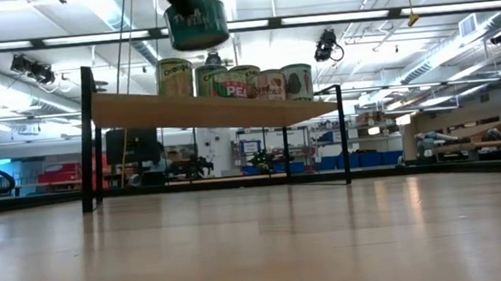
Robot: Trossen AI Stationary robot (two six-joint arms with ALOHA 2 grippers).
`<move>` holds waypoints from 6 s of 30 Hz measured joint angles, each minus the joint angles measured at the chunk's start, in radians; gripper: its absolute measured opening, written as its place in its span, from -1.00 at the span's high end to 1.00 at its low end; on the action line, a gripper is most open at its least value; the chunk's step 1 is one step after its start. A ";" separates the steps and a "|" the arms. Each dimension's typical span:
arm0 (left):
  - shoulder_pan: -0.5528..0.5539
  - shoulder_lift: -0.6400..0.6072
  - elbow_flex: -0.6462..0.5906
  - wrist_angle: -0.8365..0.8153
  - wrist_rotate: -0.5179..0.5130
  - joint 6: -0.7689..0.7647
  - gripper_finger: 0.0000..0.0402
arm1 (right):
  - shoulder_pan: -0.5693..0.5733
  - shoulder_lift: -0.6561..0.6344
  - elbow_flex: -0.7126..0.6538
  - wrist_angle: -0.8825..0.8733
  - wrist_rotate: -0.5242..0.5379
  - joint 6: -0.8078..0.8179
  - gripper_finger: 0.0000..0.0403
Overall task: Pick and place cans onto a shelf
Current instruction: Put the canned tuna on the shelf, then return to Home Position
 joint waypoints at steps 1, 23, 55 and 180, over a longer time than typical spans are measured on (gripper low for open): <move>0.013 -0.014 0.000 0.000 0.000 0.015 0.98 | 0.000 0.000 0.000 0.000 0.001 0.000 -0.39; 0.324 -0.139 0.000 -0.117 0.173 0.339 0.98 | 0.000 0.000 0.000 0.001 0.123 -0.017 -0.39; 0.492 -0.013 -0.005 -0.153 0.191 0.146 0.91 | 0.001 0.000 0.000 0.072 0.151 -0.014 -0.39; 0.438 -0.704 -0.573 0.753 0.396 -0.259 0.41 | -0.159 -0.958 -0.690 0.060 0.082 0.312 -0.16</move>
